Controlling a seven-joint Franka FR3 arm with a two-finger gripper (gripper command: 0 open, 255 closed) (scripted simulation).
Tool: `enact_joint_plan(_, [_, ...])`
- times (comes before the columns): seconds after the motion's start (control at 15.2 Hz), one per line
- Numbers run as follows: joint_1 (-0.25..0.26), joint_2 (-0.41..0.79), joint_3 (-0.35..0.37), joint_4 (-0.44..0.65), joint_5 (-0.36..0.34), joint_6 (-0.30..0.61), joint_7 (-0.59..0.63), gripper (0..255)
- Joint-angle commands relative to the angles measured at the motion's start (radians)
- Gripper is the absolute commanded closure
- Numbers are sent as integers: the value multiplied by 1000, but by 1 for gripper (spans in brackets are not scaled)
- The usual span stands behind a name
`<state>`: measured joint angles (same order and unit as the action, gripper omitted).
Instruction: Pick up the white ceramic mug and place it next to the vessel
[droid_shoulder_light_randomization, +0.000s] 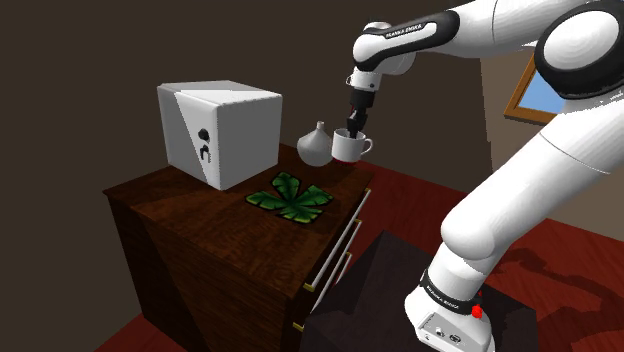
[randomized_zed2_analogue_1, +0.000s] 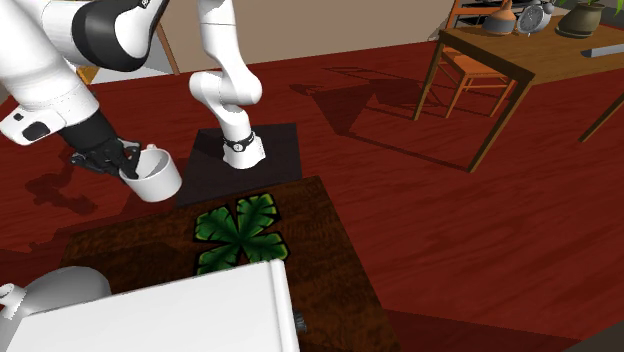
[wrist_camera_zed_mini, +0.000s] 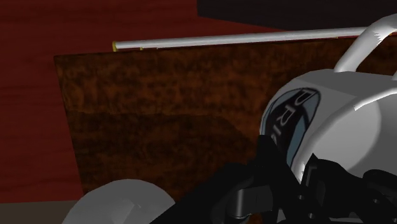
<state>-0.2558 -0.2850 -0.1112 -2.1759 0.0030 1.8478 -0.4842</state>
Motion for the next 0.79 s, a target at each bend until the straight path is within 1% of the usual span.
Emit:
enact_joint_plan(0.0, [0, 4, 0, -24, 1, 29, 0, 255])
enact_joint_plan(0.73, [0, 43, -4, -137, 4, 180, -8, 255])
